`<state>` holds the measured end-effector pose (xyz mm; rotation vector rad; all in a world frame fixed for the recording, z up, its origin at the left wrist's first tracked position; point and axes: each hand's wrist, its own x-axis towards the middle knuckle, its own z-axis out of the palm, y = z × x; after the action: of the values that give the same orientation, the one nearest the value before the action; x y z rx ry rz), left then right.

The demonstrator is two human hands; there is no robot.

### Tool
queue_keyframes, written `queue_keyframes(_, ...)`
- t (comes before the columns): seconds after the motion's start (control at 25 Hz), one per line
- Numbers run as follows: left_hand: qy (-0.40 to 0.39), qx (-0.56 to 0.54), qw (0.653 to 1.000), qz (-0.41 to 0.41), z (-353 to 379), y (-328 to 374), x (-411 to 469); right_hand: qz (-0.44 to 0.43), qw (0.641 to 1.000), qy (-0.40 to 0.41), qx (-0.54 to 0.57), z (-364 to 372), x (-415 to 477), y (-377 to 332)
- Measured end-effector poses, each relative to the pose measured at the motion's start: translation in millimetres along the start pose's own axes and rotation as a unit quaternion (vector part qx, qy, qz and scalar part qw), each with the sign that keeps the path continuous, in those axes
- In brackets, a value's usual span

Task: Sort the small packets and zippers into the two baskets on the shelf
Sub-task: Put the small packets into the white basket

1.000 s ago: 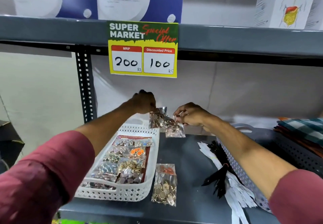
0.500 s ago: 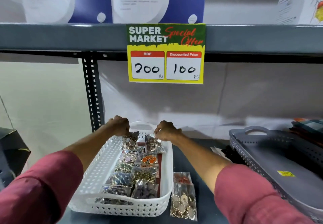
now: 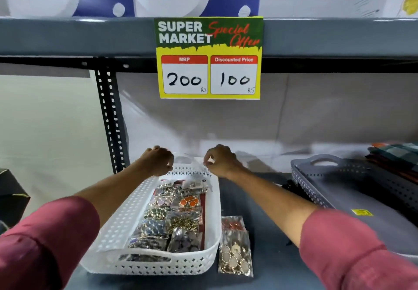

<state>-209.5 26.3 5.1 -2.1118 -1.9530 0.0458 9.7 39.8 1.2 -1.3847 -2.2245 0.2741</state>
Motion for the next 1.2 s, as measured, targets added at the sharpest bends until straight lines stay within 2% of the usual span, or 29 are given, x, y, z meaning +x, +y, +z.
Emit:
queue_keyframes(0.08,0.066,-0.055,0.995,0.055,-25.0,28.7,-10.7,0.01,1.0,-0.006,0.026,-26.2,-11.5,14.1)
queue_keyframes(0.16,0.08,-0.148,0.973,0.159,-51.0,66.7,-27.5,0.022,0.995,-0.096,-0.029,-46.7,-27.4,25.2)
queue_keyframes(0.2,0.053,-0.184,0.955,0.225,-62.5,88.5,-39.5,0.026,0.986,-0.157,-0.052,-52.6,-34.3,31.5)
queue_keyframes(0.28,-0.051,-0.201,0.924,0.32,-76.9,133.3,-62.9,0.024,0.955,-0.292,-0.056,-57.1,-49.3,38.3)
queue_keyframes(0.36,-0.159,-0.157,0.911,0.346,-76.6,169.5,-76.5,-0.004,0.924,-0.379,-0.054,-50.9,-57.2,46.8)
queue_keyframes(0.4,-0.203,-0.12,0.911,0.339,-74.7,182.1,-80.5,-0.02,0.919,-0.389,-0.059,-46.7,-58.9,50.4)
queue_keyframes(0.52,-0.256,-0.028,0.915,0.311,-67.3,199.0,-86.6,-0.04,0.929,-0.364,-0.061,-29.6,-59.6,64.2)
queue_keyframes(0.68,-0.192,0.014,0.932,0.308,-57.2,197.7,-89.8,-0.056,0.927,-0.36,-0.087,-27.3,-66.9,69.2)
queue_keyframes(0.76,-0.181,-0.044,0.934,0.305,-54.4,194.9,-90.0,-0.043,0.932,-0.358,-0.032,-37.2,-73.0,68.4)
queue_keyframes(0.84,-0.172,-0.19,0.927,0.274,-56.3,190.7,-84.6,-0.01,0.941,-0.337,0.027,-50.4,-76.9,68.1)
queue_keyframes(0.92,-0.156,-0.354,0.892,0.233,-65.4,180.5,-76.9,0.027,0.961,-0.272,0.035,-63.2,-75.3,67.9)
queue_keyframes(1.0,-0.08,-0.384,0.886,0.248,-81.0,161.5,-65.6,0.058,0.982,-0.172,0.053,-75.1,-68.2,64.1)
queue_keyframes(1.12,0.027,-0.387,0.894,0.225,-103.0,113.5,-48.2,0.092,0.985,-0.055,0.134,-84.9,-50.5,51.0)
queue_keyframes(1.2,0.02,-0.401,0.896,0.192,-101.8,73.2,-35.8,0.09,0.986,-0.011,0.14,-84.8,-37.2,38.7)
